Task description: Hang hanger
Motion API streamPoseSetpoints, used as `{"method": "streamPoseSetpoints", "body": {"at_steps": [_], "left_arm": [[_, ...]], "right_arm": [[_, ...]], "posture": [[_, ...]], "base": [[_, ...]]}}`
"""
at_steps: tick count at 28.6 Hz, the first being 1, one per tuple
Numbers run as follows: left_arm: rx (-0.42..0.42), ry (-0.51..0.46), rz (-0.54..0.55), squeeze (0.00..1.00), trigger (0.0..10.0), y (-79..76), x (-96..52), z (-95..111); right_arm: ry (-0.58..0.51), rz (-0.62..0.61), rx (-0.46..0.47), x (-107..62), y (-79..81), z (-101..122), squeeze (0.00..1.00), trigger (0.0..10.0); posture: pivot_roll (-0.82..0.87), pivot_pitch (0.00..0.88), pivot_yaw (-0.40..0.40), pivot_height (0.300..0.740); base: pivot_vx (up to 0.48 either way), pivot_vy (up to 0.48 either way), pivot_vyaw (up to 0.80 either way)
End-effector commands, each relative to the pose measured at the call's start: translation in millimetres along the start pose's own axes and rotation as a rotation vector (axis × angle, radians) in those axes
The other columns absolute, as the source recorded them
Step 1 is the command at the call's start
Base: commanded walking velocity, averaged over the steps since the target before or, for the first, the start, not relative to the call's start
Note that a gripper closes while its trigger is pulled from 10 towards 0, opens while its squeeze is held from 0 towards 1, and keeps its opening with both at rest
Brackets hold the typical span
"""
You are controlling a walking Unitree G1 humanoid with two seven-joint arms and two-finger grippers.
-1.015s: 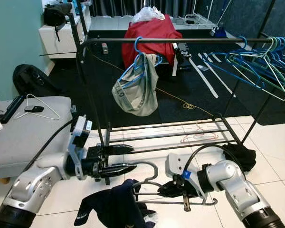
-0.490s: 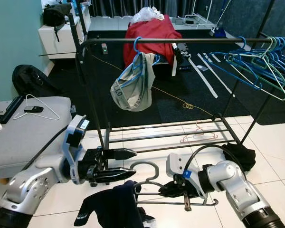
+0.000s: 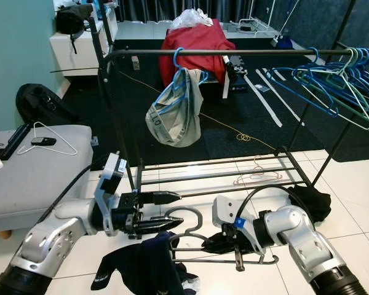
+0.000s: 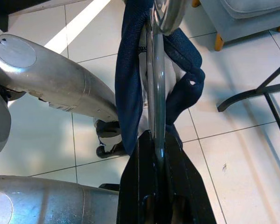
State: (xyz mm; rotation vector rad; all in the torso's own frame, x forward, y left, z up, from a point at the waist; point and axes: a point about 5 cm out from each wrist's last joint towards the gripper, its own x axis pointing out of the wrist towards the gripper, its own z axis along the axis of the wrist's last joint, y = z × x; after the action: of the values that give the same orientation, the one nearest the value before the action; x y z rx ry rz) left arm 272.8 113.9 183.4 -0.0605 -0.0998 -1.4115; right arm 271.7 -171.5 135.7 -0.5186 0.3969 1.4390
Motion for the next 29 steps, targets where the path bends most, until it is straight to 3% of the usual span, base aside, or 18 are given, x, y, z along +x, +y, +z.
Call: {"method": "streamPoseSetpoints", "body": {"at_steps": [1, 6, 7, 8, 10, 11, 12, 13, 14, 25, 26, 29], "left_arm": [[-0.014, -0.006, -0.031, 0.0, 10.0, -4.1, 1.6, 2.1], [-0.028, -0.007, -0.055, 0.0, 10.0, -7.2, 2.0, 2.2], [-0.036, -0.005, -0.08, 0.0, 5.3, -10.1, 3.2, 1.8], [-0.042, -0.003, -0.098, 0.0, 4.2, -12.5, 4.3, 1.3], [-0.042, 0.0, -0.114, 0.0, 4.4, -15.2, 6.3, 0.1], [-0.044, 0.004, -0.125, 0.0, 4.8, -17.4, 8.2, -1.7], [-0.038, 0.014, -0.13, 0.0, 5.8, -18.8, 10.0, -3.7], [-0.038, 0.014, -0.13, 0.0, 5.8, -18.8, 10.0, -3.7], [-0.034, 0.021, -0.132, 0.0, 10.0, -19.6, 11.4, -5.3], [-0.027, 0.028, -0.119, 0.0, 10.0, -18.0, 12.7, -5.4], [-0.03, 0.028, -0.121, 0.0, 8.6, -17.6, 12.5, -5.2], [-0.032, 0.028, -0.121, 0.0, 8.6, -17.4, 12.5, -5.0]], "right_arm": [[-0.019, 0.01, -0.023, -0.4, 1.0, 4.6, 0.0, 10.0], [-0.015, 0.01, -0.024, -0.5, 1.0, 3.8, 0.0, 10.0], [-0.011, 0.011, -0.024, -0.4, 1.1, 3.2, 0.0, 10.0], [-0.008, 0.012, -0.024, -0.3, 1.1, 2.9, 0.0, 10.0], [-0.007, 0.012, -0.025, -0.1, 1.1, 3.0, 0.0, 10.0], [-0.007, 0.012, -0.027, 0.1, 0.5, 3.6, 0.0, 10.0], [-0.007, 0.012, -0.029, 0.1, 0.1, 4.0, 0.0, 10.0], [-0.007, 0.012, -0.029, 0.1, 0.1, 4.0, 0.0, 10.0], [-0.007, 0.011, -0.031, 0.1, -0.2, 4.3, 0.0, 10.0], [-0.005, 0.01, -0.039, -0.1, -1.4, 5.1, 0.0, 10.0], [-0.005, 0.009, -0.04, -0.1, -1.6, 5.3, 0.0, 10.0], [-0.005, 0.008, -0.04, -0.1, -1.8, 5.4, 0.0, 10.0]], "posture": [[-0.12, 0.101, -0.025, 0.74], [-0.11, 0.101, -0.026, 0.74], [-0.11, 0.101, -0.026, 0.74], [-0.11, 0.101, -0.026, 0.74], [-0.11, 0.096, -0.027, 0.74], [-0.11, 0.095, -0.027, 0.74], [-0.11, 0.095, -0.027, 0.74], [-0.11, 0.095, -0.027, 0.74], [-0.11, 0.095, -0.027, 0.74], [-0.12, 0.089, -0.03, 0.74], [-0.12, 0.091, -0.029, 0.74], [-0.12, 0.091, -0.029, 0.74]], "base": [[0.0, 0.0, 0.0], [0.0, 0.0, 0.0], [0.0, 0.0, 0.0], [0.0, 0.0, 0.0], [0.0, 0.0, 0.0], [0.0, 0.0, 0.0], [0.0, 0.0, 0.0], [0.0, 0.0, 0.0], [0.0, 0.0, 0.0], [0.0, 0.0, 0.0], [0.0, 0.0, 0.0], [0.0, 0.0, 0.0]]}}
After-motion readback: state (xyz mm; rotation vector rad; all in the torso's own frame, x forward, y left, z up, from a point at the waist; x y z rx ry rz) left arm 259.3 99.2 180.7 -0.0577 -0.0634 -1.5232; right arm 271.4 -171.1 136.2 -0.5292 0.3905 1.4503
